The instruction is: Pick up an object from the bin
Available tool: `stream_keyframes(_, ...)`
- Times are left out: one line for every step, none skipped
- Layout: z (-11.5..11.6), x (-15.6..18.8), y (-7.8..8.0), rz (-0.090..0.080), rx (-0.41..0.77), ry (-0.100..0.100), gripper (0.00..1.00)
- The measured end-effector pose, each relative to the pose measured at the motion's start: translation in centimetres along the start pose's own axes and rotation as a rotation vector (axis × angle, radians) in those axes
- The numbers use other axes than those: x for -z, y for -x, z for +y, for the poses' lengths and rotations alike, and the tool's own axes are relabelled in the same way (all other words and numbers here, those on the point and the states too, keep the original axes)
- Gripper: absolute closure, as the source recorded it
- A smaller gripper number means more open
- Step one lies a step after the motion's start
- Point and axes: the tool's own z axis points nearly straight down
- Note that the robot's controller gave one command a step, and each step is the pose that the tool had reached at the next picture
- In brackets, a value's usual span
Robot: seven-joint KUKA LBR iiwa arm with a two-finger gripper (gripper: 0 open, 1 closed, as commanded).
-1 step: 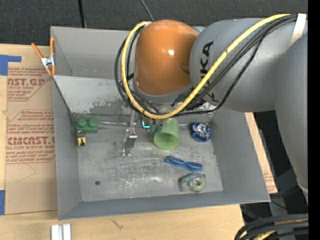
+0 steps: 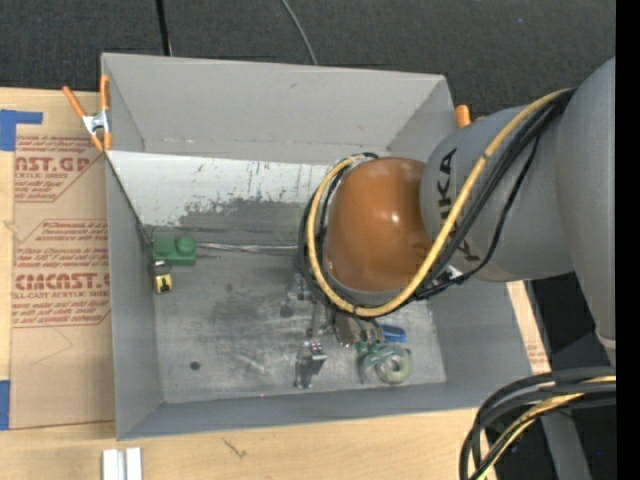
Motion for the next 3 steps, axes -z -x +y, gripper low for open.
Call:
stream_keyframes(-0.4, -7.3, 0.9, -0.026, -0.022, 0.006, 0.0)
stream_keyframes(-6.3, -7.2, 1.0, -0.02, -0.171, 0.006, 0.0)
stream_keyframes(-12.6, -7.3, 0.6, -0.019, -0.044, 0.003, 0.0)
